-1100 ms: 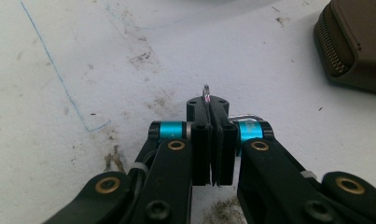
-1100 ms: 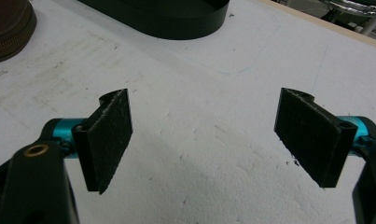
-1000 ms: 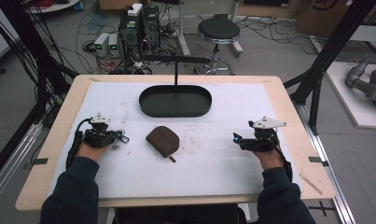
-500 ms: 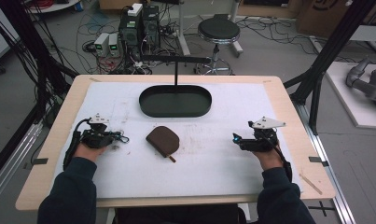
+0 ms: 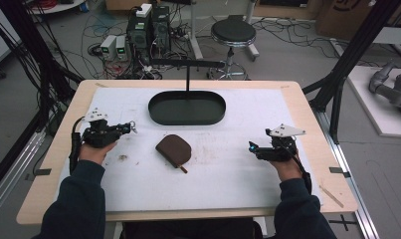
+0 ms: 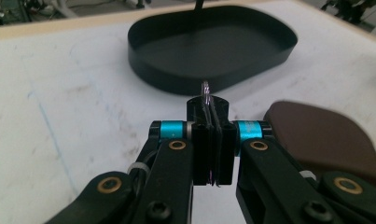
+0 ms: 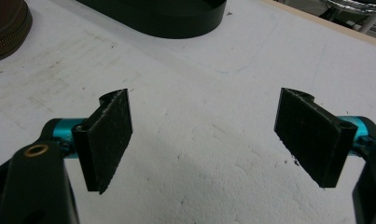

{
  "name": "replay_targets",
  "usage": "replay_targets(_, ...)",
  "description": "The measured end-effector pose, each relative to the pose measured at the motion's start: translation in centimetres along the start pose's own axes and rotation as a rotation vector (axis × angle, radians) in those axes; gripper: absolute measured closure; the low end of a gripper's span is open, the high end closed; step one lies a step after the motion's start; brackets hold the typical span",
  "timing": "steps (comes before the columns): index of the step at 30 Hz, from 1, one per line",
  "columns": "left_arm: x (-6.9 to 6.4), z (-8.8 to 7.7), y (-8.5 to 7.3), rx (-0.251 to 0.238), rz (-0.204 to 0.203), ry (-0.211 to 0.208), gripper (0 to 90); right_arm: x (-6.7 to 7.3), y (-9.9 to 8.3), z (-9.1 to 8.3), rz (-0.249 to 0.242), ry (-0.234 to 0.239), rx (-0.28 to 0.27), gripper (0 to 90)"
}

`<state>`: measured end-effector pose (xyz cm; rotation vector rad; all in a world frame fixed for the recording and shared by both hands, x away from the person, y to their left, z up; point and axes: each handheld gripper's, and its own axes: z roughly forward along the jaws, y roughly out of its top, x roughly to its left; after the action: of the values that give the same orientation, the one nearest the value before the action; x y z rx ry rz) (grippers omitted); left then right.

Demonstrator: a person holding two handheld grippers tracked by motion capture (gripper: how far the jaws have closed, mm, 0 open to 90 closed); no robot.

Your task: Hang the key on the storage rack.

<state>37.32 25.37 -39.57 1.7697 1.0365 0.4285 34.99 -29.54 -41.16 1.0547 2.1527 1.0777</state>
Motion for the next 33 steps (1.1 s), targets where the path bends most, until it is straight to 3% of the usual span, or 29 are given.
replay_targets(7,-0.1,1.5,2.7,-0.033,0.034,-0.023,88.1,-0.1,0.0,0.0,0.005,0.010,-0.012,19.4)
replay_targets(12,0.3,3.0,5.2,-0.085,0.045,-0.056,88.1,-0.3,0.0,0.1,0.014,0.017,-0.022,19.4)
replay_targets(18,1.0,5.3,9.3,-0.105,0.077,-0.084,88.0,-0.6,0.0,0.1,0.024,0.004,-0.026,19.4)
replay_targets(21,1.4,7.3,12.0,-0.101,0.089,-0.102,88.0,-0.8,0.0,0.1,0.028,-0.006,-0.025,19.4)
replay_targets(30,2.3,10.5,14.8,-0.086,0.103,-0.114,88.0,-0.8,-0.1,0.2,0.020,-0.010,-0.019,19.4)
replay_targets(33,3.1,11.1,14.6,-0.109,0.065,-0.121,88.0,-0.8,-0.2,0.0,0.021,-0.007,-0.017,19.4)
